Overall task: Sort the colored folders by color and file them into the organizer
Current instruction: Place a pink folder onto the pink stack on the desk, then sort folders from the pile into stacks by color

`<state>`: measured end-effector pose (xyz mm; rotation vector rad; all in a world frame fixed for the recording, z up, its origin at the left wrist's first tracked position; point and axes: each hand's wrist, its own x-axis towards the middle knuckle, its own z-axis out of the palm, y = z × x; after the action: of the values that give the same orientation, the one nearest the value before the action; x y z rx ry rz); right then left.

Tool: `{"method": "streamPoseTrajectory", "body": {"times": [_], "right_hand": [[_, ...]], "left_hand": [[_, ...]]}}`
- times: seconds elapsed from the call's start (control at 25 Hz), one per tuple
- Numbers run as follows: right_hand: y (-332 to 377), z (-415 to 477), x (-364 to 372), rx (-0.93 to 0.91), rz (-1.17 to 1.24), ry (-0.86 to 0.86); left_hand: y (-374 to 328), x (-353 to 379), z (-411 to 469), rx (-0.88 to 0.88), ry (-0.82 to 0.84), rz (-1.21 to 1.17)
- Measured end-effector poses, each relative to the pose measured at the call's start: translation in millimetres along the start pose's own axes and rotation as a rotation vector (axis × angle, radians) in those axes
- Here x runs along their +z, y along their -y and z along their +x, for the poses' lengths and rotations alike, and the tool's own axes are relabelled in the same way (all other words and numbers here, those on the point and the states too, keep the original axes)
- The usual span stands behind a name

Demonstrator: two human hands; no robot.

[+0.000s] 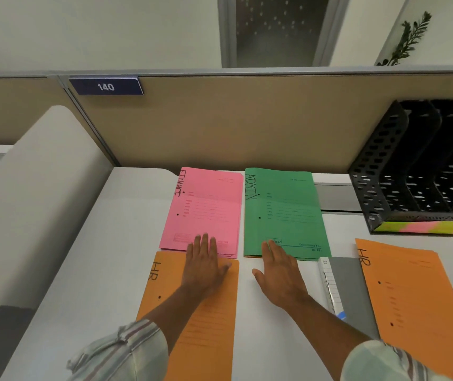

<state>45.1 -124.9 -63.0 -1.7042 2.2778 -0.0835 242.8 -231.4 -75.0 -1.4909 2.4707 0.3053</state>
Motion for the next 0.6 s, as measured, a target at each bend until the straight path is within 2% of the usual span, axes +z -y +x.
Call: {"method": "streamPoseTrajectory", "body": {"times": [0.6], "right_hand": [[-153.3, -142.3, -19.6, 0.262, 0.103, -0.023]], "left_hand": [[-196.6, 26.2, -98.0, 0.167, 0.003, -0.079]]}}
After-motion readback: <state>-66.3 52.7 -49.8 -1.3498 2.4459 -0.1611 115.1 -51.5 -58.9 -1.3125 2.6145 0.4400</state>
